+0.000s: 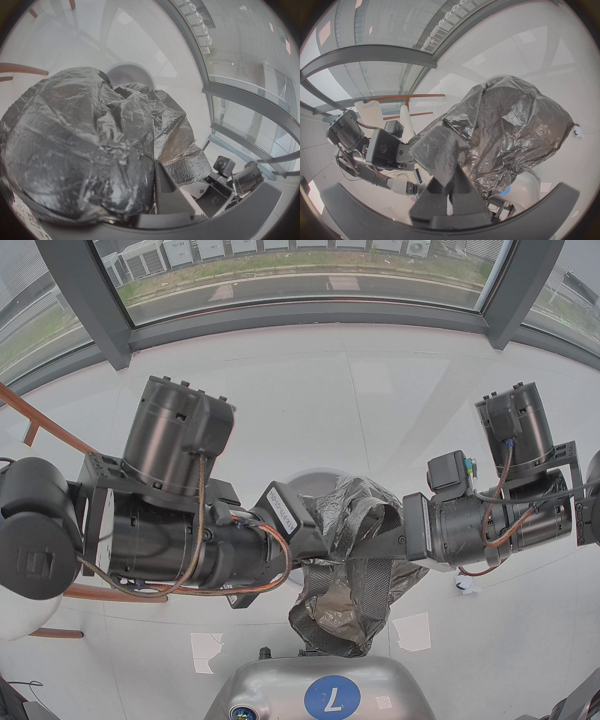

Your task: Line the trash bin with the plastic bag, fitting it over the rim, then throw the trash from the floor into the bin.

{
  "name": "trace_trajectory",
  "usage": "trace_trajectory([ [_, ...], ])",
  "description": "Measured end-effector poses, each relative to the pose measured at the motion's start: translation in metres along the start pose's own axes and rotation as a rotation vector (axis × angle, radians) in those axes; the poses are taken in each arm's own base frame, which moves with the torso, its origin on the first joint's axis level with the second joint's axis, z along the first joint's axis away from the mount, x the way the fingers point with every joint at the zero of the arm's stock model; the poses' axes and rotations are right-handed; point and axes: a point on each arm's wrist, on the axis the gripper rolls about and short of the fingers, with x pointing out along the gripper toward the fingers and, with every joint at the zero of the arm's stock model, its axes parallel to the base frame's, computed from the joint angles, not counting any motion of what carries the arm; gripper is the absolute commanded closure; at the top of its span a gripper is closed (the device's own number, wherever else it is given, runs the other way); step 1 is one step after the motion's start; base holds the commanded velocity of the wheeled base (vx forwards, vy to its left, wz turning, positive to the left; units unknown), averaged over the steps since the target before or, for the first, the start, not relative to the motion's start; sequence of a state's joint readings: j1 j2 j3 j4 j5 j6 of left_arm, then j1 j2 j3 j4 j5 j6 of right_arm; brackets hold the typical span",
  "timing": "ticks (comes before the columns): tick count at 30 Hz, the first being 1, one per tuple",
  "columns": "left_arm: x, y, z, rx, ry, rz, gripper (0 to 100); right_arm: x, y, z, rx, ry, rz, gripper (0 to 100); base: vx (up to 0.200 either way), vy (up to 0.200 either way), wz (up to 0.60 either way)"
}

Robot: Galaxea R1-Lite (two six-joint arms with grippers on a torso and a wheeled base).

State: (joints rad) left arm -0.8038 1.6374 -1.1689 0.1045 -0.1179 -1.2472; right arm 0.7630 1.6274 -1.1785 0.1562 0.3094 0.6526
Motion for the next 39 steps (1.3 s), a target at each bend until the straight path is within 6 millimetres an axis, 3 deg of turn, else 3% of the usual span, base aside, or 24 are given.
trace_trajectory([
  [13,0.017,0.004,0.011,-0.115,-0.015,0.033,100,0.028,0.006,-0.007,-0.016,0.079,0.025,100,0.0,0.0,0.0],
  [24,0.031,-0.01,0.018,-0.136,-0.02,0.004,100,0.019,0.0,-0.006,0.0,0.067,0.001,100,0.0,0.0,0.0],
  [30,0.039,-0.003,0.021,-0.147,-0.032,0.038,100,0.018,-0.002,-0.005,0.0,0.057,-0.005,100,0.0,0.0,0.0],
  [39,0.038,0.014,0.047,-0.212,-0.104,0.08,100,0.027,0.003,0.003,-0.009,0.051,0.026,100,0.0,0.0,0.0],
])
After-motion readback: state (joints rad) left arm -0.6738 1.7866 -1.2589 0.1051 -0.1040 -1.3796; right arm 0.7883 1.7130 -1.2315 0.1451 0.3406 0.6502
